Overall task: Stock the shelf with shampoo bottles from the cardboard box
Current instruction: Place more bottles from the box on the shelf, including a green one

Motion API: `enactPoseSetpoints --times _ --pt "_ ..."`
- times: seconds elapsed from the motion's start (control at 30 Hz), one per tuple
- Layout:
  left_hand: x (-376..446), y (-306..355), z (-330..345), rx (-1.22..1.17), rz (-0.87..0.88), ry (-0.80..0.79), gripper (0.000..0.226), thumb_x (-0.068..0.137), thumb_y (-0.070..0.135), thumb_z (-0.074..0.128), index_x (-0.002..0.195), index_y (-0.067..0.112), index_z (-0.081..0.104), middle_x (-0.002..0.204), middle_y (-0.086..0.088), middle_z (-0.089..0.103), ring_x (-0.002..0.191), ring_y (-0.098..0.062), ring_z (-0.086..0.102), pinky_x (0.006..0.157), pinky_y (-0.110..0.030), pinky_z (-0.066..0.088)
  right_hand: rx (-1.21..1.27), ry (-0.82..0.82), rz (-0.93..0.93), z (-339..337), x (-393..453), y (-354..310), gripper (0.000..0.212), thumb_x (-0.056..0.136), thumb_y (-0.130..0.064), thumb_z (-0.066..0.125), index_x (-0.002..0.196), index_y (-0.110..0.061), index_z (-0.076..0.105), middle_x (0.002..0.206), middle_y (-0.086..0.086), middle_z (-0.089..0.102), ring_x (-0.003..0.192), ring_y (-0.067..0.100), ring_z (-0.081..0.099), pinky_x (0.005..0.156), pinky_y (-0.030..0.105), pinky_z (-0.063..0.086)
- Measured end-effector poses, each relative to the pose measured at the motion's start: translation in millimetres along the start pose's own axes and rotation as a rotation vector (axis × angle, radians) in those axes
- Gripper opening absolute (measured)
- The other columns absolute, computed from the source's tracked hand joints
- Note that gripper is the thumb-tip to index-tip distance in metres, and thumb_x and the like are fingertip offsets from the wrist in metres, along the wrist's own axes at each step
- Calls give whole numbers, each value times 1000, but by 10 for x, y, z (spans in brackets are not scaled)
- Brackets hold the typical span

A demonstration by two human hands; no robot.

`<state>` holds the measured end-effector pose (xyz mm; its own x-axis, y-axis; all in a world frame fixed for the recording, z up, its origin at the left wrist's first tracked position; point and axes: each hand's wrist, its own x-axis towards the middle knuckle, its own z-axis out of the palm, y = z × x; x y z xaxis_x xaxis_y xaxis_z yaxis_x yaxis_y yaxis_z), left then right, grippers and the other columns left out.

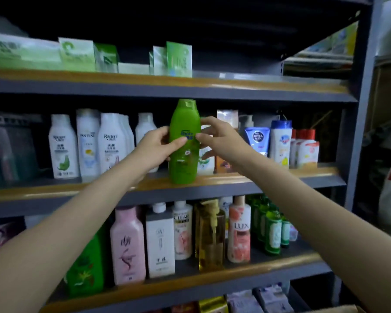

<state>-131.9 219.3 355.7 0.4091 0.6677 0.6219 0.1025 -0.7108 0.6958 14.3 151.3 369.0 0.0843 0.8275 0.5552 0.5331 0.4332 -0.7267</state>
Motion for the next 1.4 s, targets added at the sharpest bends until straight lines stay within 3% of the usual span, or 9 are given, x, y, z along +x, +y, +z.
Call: enactPoseSetpoints --times 0.2,0.33,0.43,0.73,0.97,1.07,1.17,1.27,1.4 --pt "305 -174 -48 6 -18 98 38 91 17 54 127 9 46 114 -4 57 96 -19 56 68 -20 47 -131 83 -41 208 382 -62 36 93 1 46 129 -6 47 107 13 58 84 36 67 71 39 57" --pt "494 -419 23 -19 -151 117 36 92 14 52 126 6 46 118 -7 56 97 -18 54 58 -11 44 -198 -9 96 271 582 64 52 86 8 51 135 -6 41 117 19 59 104 38 62 90 46 53" --pt "644 -593 67 -119 -255 140 35 90 10 54 123 1 48 125 -20 56 97 -23 54 65 -22 45 -228 -40 155 299 740 178 57 84 10 48 138 -5 37 114 16 55 113 39 56 96 49 48" --pt "958 -834 149 -183 -444 101 17 92 9 50 109 8 47 108 -12 54 87 -18 55 63 -21 42 -201 -86 262 355 993 483 42 88 4 47 130 3 43 131 25 49 118 39 51 99 48 46" --pt "952 -818 199 -106 -462 133 35 93 7 48 127 4 41 129 -19 52 103 -24 51 70 -25 46 -154 -105 243 300 960 574 51 87 4 47 137 -3 39 136 22 46 116 35 54 99 46 47" --pt "848 -711 143 166 -337 321 38 89 10 53 125 4 44 128 -18 52 112 -30 53 86 -30 41 -131 -26 187 162 801 479 42 86 9 43 127 1 50 127 20 53 108 36 60 96 43 50" --pt "611 -413 255 442 37 401 28 85 4 51 113 3 52 117 -17 56 104 -30 57 89 -33 43 -31 31 60 -56 462 392 35 86 16 32 106 4 59 98 20 60 73 25 67 68 32 56" --pt "247 -160 714 467 298 157 24 82 2 50 105 5 56 110 -13 57 93 -24 57 78 -25 38 -127 -3 6 -287 12 525 32 87 15 34 95 1 61 70 10 61 51 12 60 53 22 51" --pt "-229 -292 1566 422 318 -145 26 81 5 54 106 3 53 108 -15 58 96 -27 55 73 -28 33 -235 -101 184 -587 -639 1087 29 85 14 40 94 1 63 60 7 65 47 9 62 51 22 53"
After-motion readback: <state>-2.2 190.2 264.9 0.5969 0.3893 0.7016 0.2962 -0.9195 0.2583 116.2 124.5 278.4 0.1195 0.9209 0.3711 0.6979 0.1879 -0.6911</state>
